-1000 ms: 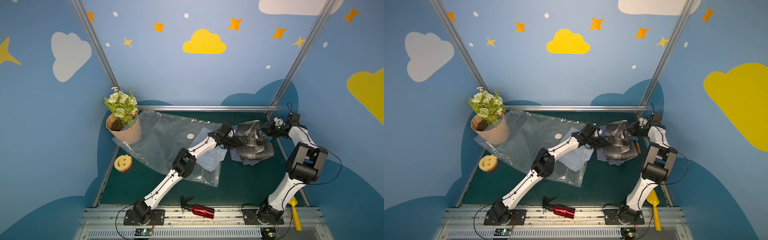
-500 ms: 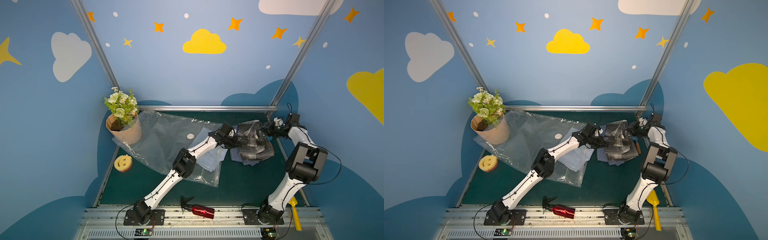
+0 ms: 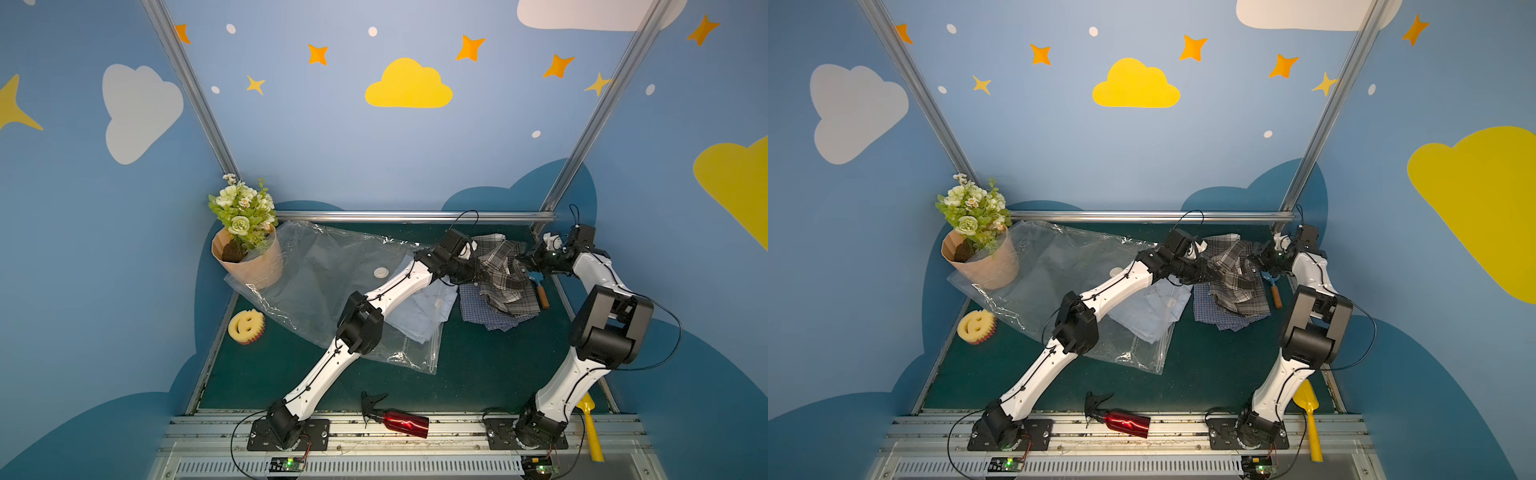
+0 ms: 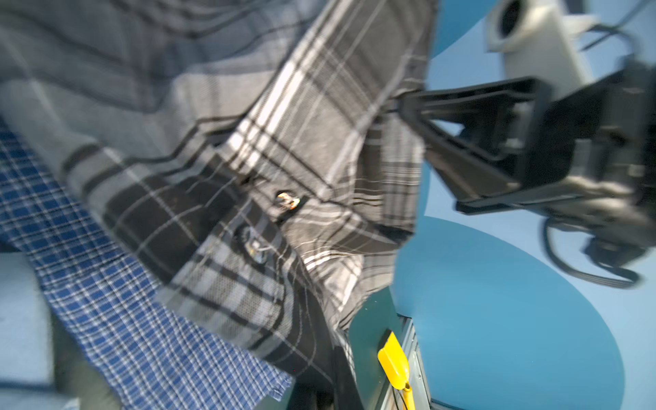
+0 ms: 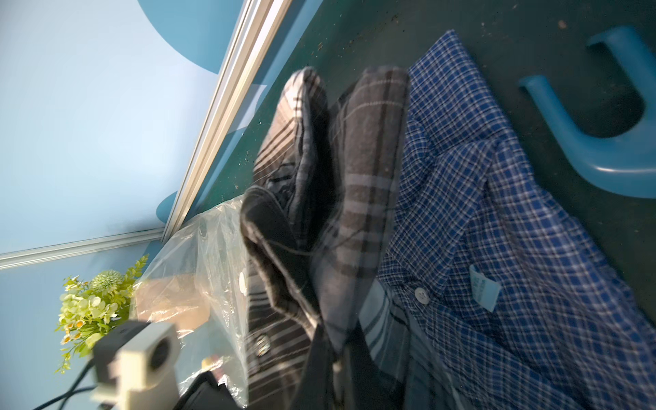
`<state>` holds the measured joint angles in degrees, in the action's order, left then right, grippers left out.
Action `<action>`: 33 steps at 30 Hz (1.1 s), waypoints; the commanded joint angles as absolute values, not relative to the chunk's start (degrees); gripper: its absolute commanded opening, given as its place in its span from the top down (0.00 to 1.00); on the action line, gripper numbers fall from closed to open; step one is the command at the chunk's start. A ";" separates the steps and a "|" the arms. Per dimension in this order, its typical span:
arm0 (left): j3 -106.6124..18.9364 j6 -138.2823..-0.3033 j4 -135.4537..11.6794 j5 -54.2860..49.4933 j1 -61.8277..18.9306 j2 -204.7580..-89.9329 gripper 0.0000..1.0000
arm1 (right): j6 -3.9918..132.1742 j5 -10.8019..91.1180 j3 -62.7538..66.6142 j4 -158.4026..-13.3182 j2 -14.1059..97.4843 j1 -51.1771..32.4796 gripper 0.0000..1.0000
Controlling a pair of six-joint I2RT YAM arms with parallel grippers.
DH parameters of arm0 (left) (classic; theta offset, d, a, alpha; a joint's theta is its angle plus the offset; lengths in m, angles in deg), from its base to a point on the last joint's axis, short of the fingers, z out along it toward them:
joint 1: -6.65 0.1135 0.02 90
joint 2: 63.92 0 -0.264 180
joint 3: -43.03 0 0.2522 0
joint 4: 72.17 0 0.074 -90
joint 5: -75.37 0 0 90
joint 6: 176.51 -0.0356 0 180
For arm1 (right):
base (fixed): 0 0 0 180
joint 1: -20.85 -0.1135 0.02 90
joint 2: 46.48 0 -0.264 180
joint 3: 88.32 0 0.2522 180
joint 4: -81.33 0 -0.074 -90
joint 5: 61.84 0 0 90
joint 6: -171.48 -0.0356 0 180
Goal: Take the shirt out of the vacuum bag
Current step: Place the shirt at the center of the board.
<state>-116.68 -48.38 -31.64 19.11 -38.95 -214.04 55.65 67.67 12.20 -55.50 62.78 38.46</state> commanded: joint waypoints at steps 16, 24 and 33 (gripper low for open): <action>-104.68 -47.66 -37.34 19.67 -38.92 -213.60 0.92 | 57.77 63.09 10.09 -57.67 70.33 39.90 0.99; -103.65 -48.76 -36.71 19.06 -38.92 -212.32 0.71 | 62.63 51.61 16.66 -50.36 67.87 39.52 0.72; -95.88 -51.77 -38.07 16.55 -38.24 -204.75 0.36 | 62.70 56.68 12.41 -57.89 60.44 34.97 0.73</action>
